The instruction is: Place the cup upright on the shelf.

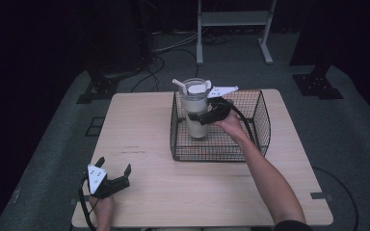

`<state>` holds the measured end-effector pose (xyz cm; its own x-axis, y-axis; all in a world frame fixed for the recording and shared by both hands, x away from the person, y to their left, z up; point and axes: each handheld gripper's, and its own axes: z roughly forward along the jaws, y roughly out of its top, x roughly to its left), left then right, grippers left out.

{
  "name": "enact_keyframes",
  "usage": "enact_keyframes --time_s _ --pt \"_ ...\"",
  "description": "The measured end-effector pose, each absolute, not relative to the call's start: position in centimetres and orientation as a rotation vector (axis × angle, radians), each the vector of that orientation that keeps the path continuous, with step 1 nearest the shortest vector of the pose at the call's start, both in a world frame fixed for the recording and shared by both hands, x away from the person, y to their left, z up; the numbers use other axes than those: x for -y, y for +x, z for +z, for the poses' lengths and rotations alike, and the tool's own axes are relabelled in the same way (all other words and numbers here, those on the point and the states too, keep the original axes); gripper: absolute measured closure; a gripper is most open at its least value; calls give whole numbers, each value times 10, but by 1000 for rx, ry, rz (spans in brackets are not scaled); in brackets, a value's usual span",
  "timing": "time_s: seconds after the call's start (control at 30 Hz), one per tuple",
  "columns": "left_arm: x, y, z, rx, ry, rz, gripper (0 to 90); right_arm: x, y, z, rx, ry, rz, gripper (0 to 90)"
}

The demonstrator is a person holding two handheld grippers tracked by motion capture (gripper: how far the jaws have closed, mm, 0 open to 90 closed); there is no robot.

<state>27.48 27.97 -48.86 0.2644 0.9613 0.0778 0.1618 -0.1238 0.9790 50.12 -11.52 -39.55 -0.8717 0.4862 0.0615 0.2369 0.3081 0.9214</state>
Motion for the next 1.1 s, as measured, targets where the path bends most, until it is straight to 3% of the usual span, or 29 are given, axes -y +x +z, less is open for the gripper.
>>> enact_keyframes --time_s 1.1 --pt "-279 275 -489 -1087 1534 995 0 110 509 -422 -2397 635 1512 74"
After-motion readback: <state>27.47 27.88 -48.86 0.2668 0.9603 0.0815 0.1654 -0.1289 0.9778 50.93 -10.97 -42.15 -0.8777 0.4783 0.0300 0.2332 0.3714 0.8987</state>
